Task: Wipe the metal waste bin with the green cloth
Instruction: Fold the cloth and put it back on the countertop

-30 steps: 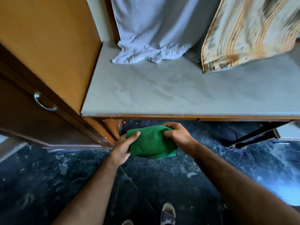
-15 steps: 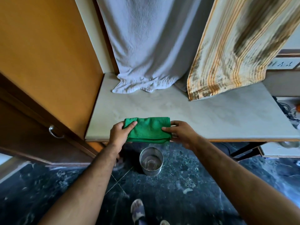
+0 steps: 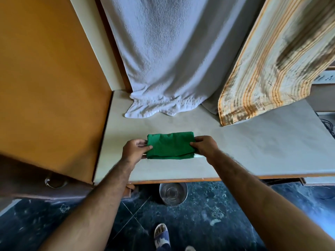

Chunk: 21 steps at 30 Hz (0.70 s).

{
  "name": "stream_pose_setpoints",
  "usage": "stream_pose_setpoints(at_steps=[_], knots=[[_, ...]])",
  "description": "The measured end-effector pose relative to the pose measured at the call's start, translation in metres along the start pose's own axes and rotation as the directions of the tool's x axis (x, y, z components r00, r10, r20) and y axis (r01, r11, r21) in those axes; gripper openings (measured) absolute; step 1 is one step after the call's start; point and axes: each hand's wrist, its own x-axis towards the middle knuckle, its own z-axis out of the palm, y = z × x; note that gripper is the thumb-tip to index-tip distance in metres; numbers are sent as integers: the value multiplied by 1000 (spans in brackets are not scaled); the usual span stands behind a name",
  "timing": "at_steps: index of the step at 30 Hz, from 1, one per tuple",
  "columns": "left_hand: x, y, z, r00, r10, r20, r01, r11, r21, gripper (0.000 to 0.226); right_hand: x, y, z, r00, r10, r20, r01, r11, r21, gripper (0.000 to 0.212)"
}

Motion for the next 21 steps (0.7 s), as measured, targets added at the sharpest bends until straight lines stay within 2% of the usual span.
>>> stream_pose_setpoints(at_steps=[5,8,11,14,16,18,21], knots=[[32,-19,9,995,-46,-91,58,989,132,36,26,16,13,999,7,-54,-15,988,-154,33],[44,-20,20,993,-24,-112,46,979,198,40,38,18,15,986,-146,-81,98,900,-426,27],[48,-18,30,993,42,-108,2,926,378,39,43,21,18,971,-233,-45,176,834,-523,26],[46,-16,34,992,74,-105,-12,869,495,34,50,23,19,975,-223,-12,175,796,-579,27],[45,-16,35,989,96,-111,-16,823,568,31,51,24,18,983,-185,11,150,758,-634,35],[42,-12,32,985,132,-114,-27,762,647,35,51,20,14,971,-235,44,194,669,-717,50],[41,4,24,963,268,-13,-166,632,757,53,46,-4,6,875,-447,185,374,383,-845,69]])
